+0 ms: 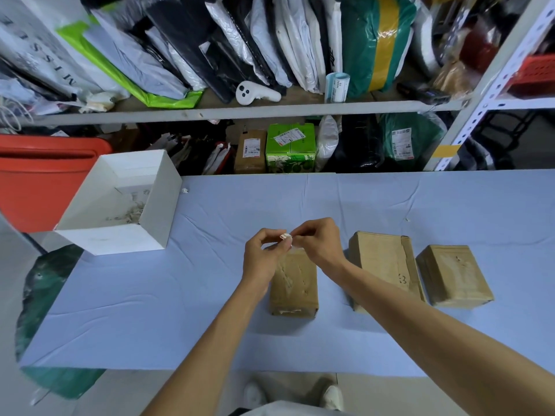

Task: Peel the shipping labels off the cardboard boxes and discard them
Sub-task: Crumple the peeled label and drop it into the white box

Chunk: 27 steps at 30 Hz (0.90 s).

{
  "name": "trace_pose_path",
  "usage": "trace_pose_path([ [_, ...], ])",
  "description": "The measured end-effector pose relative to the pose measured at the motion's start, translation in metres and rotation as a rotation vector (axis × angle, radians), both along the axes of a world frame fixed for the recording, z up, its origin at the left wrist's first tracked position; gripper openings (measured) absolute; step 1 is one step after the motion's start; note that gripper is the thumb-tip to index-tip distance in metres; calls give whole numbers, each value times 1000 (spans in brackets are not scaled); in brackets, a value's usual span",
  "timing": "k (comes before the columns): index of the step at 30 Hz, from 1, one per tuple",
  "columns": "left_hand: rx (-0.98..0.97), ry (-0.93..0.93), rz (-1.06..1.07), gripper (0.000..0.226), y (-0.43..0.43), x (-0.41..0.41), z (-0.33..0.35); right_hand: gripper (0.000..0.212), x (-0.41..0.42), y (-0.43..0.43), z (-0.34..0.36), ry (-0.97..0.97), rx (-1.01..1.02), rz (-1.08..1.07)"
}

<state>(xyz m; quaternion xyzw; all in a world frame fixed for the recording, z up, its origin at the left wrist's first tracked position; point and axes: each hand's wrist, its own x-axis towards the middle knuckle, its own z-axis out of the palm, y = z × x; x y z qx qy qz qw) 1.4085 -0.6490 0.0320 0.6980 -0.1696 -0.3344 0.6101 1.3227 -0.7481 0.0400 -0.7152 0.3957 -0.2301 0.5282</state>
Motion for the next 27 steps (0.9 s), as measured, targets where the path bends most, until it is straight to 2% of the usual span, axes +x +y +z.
trace_pose_path([
  [3,76,-174,-3,13,-3,2,-2,8,0,1,-1,1,23,24],
  [6,104,-231,-6,13,-5,7,-4,9,1,2,-4,8,16,48],
  [10,84,-122,78,12,-7,16,-3,2,0,6,-8,-80,39,39],
  [12,64,-77,114,21,-9,20,-1,4,1,10,-9,-132,69,39],
  [18,-14,-75,169,18,-13,16,6,8,2,21,-5,-191,148,-63],
  [20,-16,-82,196,15,-14,12,5,23,5,26,-6,-159,80,-121],
  [22,-1,-104,253,16,-14,10,3,56,2,24,-9,-114,61,-151],
  [23,6,-113,269,17,-14,9,2,63,-1,19,-10,-77,80,-156],
  [24,6,-119,268,18,-14,8,1,60,-5,13,-13,-53,105,-141],
  [27,21,-155,247,16,-12,5,1,25,-9,11,-16,-117,184,-79],
])
